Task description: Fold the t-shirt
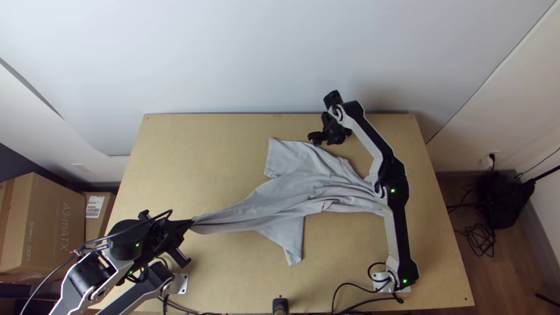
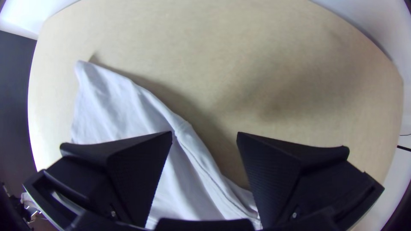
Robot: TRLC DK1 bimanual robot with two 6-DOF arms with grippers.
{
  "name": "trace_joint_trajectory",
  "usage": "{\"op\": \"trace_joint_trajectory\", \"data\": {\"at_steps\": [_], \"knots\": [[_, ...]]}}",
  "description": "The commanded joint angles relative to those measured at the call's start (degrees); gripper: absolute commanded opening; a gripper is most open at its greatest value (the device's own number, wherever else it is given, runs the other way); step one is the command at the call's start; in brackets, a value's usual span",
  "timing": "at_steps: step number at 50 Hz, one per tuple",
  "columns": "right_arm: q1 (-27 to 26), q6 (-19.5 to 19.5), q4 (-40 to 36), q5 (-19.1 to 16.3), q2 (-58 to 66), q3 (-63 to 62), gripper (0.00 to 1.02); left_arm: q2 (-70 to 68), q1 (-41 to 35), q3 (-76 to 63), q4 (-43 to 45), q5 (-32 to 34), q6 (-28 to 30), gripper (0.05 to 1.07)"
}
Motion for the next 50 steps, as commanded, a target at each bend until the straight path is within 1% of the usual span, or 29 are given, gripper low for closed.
{"op": "trace_joint_trajectory", "data": {"at_steps": [1,11,23,28,29,32,37,40,41,42,50], "knots": [[1.0,-0.7,0.7,0.3,1.6,1.8,0.69,0.5,0.3,1.2,-0.1,-0.5,-0.9,0.08],[1.8,-0.7,1.2,0.8,2.7,1.9,0.69,0.5,0.3,1.3,-0.1,-0.6,-0.9,0.08],[2.4,-0.6,0.6,3.2,4.1,1.8,0.69,0.3,0.4,1.3,-0.4,-0.6,-0.9,0.08],[2.7,-0.7,0.5,3.4,4.3,1.4,0.68,0.2,0.4,1.3,-0.5,-0.6,-0.9,0.08],[2.8,-0.7,0.5,3.5,4.4,1.4,0.63,0.2,0.4,1.3,-0.5,-0.6,-0.9,0.08],[3.0,-0.9,0.5,3.9,4.5,1.4,0.46,0.3,0.4,1.3,-0.5,-0.6,-1.0,0.08],[3.5,-1.1,0.4,4.0,4.6,1.1,0.25,0.3,0.4,1.4,-0.5,-0.6,-0.9,0.08],[3.8,-1.8,0.2,4.1,4.3,0.9,0.12,0.3,0.7,1.3,-0.5,-0.7,-0.9,0.08],[3.9,-1.8,0.1,4.2,4.1,0.9,0.05,0.3,0.8,1.3,-0.5,-0.7,-0.9,0.08],[3.8,-1.8,0.1,4.2,3.8,0.9,0.02,0.3,1.1,1.4,-0.5,-0.7,-0.9,0.08],[2.9,-1.4,-1.2,4.1,-1.1,-0.2,0.02,0.7,5.2,0.0,1.9,-0.7,1.0,0.08]]}}
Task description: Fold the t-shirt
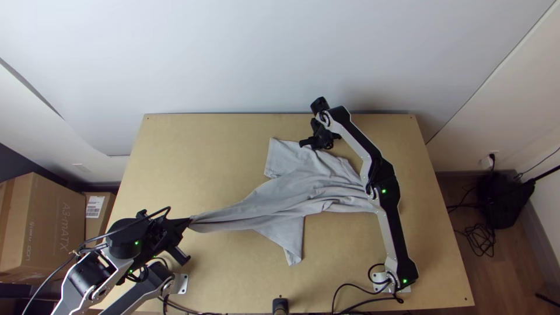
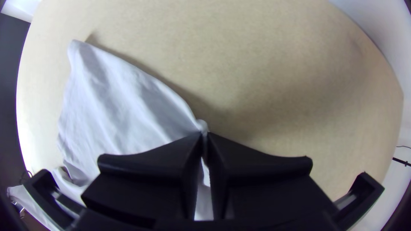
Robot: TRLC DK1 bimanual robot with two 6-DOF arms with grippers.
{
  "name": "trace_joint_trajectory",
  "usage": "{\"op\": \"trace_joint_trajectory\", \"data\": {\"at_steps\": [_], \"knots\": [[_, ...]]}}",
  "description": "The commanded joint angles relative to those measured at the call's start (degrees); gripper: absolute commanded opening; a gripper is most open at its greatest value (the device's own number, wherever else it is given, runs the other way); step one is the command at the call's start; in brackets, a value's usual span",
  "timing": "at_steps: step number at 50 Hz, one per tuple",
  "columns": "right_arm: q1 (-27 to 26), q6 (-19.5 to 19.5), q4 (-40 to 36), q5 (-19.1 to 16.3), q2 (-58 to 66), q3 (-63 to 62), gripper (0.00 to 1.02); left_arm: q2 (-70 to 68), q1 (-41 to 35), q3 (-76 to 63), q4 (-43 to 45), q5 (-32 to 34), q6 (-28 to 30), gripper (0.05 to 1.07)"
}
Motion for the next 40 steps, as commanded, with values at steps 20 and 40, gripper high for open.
{"op": "trace_joint_trajectory", "data": {"at_steps": [20,40], "knots": [[-10.2,0.2,-2.3,-4.3,-31.0,-17.4,0.02,12.5,22.7,-0.7,18.4,-0.2,-0.4,0.08],[-18.9,-0.7,0.5,-6.3,-54.8,-32.5,0.02,29.3,27.5,14.5,25.0,-1.2,-10.2,0.08]]}}
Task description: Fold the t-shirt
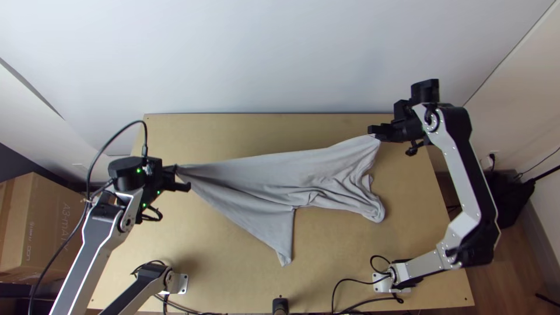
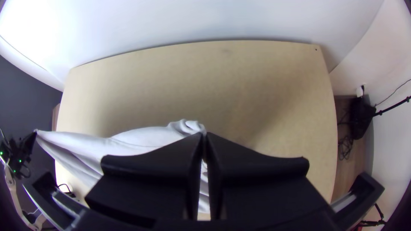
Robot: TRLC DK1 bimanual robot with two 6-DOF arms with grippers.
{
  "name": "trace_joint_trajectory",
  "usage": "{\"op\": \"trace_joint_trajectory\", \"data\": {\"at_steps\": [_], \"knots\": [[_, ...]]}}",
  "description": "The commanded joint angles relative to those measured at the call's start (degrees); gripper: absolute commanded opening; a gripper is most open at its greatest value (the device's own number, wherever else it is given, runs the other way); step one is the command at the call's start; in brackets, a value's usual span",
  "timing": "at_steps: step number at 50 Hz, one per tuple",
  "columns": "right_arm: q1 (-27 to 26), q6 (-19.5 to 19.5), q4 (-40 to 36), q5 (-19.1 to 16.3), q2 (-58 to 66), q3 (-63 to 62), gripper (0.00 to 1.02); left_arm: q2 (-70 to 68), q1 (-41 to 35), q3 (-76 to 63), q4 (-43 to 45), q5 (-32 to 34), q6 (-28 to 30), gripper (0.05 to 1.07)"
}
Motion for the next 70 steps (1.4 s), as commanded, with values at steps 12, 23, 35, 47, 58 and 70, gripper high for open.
{"op": "trace_joint_trajectory", "data": {"at_steps": [12,23,35,47,58,70], "knots": [[1.6,-0.9,4.0,0.1,-6.1,5.2,0.02,13.9,2.1,22.9,3.8,-1.6,-4.8,0.08],[3.9,-1.5,4.0,1.5,1.5,29.7,0.02,21.6,3.4,42.2,5.1,-3.5,-7.8,0.08],[6.8,-6.9,6.6,6.4,-3.9,32.4,0.02,16.8,3.0,44.2,16.0,-6.3,-7.9,0.08],[10.3,-13.6,9.8,5.9,-19.6,25.2,0.02,1.8,2.4,37.3,19.1,-7.4,-9.4,0.08],[9.5,-11.7,9.3,6.6,-31.0,24.6,0.02,-16.5,2.0,32.5,18.8,-6.2,-9.4,0.08],[6.4,-11.7,4.8,6.6,-37.1,26.2,0.02,-24.2,4.7,34.8,11.6,-5.2,-9.4,0.08]]}}
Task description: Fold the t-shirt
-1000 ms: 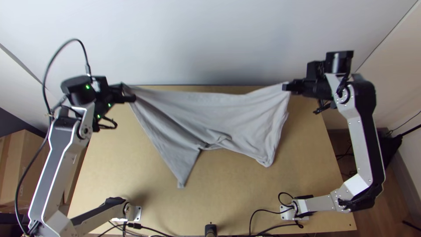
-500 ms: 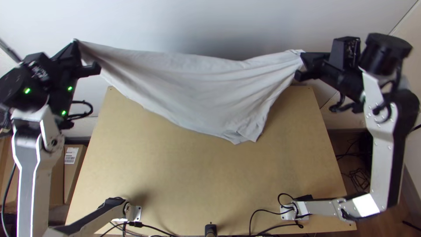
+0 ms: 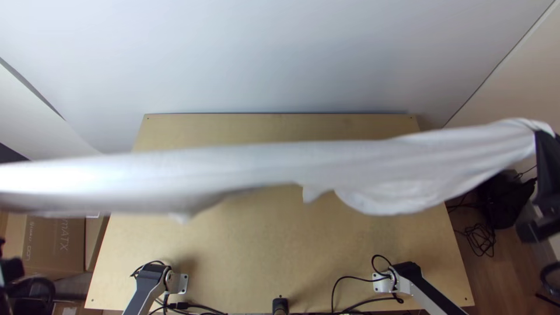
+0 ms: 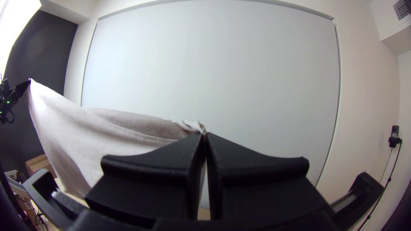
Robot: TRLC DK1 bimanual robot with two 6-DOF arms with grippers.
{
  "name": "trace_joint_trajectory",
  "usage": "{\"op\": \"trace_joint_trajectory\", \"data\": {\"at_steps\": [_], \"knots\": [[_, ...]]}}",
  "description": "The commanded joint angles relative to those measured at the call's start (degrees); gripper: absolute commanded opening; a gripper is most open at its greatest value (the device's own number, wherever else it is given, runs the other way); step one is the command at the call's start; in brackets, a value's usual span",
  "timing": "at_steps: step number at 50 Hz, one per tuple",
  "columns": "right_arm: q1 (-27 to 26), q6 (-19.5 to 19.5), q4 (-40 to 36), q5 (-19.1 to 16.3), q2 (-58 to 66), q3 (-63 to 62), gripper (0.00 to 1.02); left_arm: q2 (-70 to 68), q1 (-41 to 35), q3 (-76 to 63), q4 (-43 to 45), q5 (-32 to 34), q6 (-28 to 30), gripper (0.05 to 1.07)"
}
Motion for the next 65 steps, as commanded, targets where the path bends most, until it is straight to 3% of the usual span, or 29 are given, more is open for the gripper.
{"op": "trace_joint_trajectory", "data": {"at_steps": [1,17,31,41,47,59,65], "knots": [[-1.0,0.2,-1.6,1.7,0.0,2.1,0.02,-0.2,1.2,2.2,-1.9,-1.0,-0.8,0.08],[-0.4,2.2,-0.8,1.1,2.8,-0.8,0.02,0.4,0.1,-4.8,-4.3,1.0,-3.4,0.08],[4.1,7.2,15.1,1.0,-0.8,-41.3,0.02,-3.8,-3.1,-34.8,-2.1,4.3,-5.6,0.08],[3.3,10.5,26.2,-2.5,5.9,-59.5,0.02,-0.9,-3.6,-53.7,9.0,6.6,-5.0,0.08],[2.5,13.3,31.4,-5.2,13.7,-62.0,0.02,6.0,-4.0,-57.5,16.9,7.3,-5.0,0.08],[2.4,15.1,38.5,-5.2,29.6,-57.9,0.02,27.3,-3.7,-56.2,32.8,7.8,-5.5,0.08],[1.9,14.9,38.3,-5.2,38.3,-50.9,0.02,40.0,-2.5,-49.9,35.8,8.0,-5.6,0.08]]}}
